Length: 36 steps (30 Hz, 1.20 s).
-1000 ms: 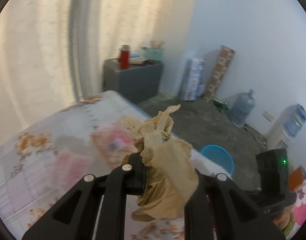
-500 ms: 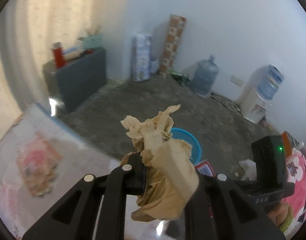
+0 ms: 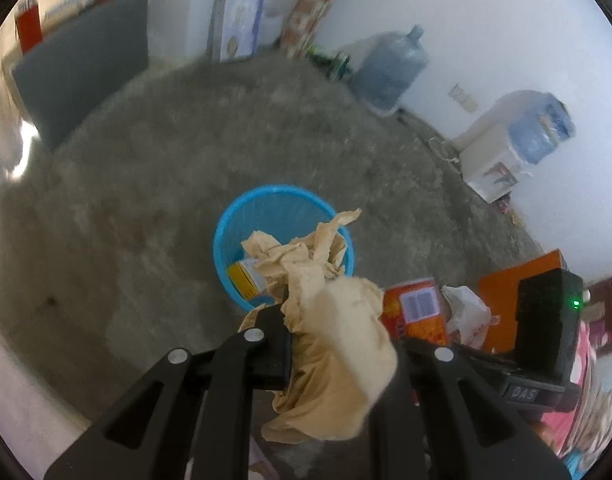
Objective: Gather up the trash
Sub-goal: 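Carry the paper and can with both tools over the wastebasket, then open both tools to drop the paper and can into the wastebasket, then move both open tools back over the table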
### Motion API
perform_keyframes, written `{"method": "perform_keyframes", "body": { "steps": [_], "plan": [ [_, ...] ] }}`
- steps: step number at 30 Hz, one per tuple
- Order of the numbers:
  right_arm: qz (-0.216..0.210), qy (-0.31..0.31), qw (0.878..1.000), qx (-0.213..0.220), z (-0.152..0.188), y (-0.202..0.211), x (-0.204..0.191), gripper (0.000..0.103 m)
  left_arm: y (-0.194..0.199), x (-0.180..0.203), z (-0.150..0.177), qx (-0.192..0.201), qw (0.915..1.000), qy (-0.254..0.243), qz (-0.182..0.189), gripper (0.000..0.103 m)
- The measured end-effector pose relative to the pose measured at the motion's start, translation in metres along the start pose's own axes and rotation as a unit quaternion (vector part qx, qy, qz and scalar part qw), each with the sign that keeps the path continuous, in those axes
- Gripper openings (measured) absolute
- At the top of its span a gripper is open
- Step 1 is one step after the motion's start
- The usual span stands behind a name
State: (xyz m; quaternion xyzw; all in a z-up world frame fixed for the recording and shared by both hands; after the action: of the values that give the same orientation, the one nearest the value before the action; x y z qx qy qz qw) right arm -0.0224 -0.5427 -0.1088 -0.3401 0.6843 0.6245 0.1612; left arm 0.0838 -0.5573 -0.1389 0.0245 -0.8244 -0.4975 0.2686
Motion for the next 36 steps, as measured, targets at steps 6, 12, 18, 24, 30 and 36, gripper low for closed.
{"method": "perform_keyframes", "body": {
  "steps": [6, 12, 18, 24, 30, 36],
  "plan": [
    [0.025, -0.032, 0.999, -0.013, -0.036, -0.032, 0.036, 0.063, -0.077, -0.020, -0.009, -0.060, 0.9970, 0.043, -0.026, 0.013],
    [0.052, -0.066, 0.996, -0.040, -0.064, -0.073, 0.065, 0.063, -0.137, -0.051, -0.013, -0.094, 0.9868, 0.127, -0.036, 0.013],
    [0.082, -0.095, 0.991, -0.050, -0.089, -0.116, 0.083, 0.064, -0.170, -0.075, -0.018, -0.112, 0.9768, 0.181, -0.027, 0.034],
    [0.109, -0.100, 0.989, -0.032, -0.105, -0.135, 0.091, 0.067, -0.166, -0.090, -0.027, -0.079, 0.9741, 0.210, -0.031, 0.063],
    [0.126, -0.091, 0.988, -0.007, -0.110, -0.125, 0.095, 0.069, -0.156, -0.089, -0.031, -0.060, 0.9751, 0.212, -0.022, 0.065],
    [0.133, -0.083, 0.988, 0.012, -0.107, -0.102, 0.095, 0.069, -0.134, -0.077, -0.035, -0.046, 0.9768, 0.209, -0.008, 0.065]
  ]
}}
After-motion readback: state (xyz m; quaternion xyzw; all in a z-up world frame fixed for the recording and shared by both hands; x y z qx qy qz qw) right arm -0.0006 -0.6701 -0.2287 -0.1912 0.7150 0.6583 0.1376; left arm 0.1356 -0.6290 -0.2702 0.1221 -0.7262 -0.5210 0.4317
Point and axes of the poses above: each gripper's, at about its wrist camera, not at the fingertips, and y roughly against the way its jaws point, x to its right, z to its underside, the point moved 7 cm from there along -y, roughly the way its jaws point, and after that the axes turned 6 degrees about z, right-handed, at the moved point
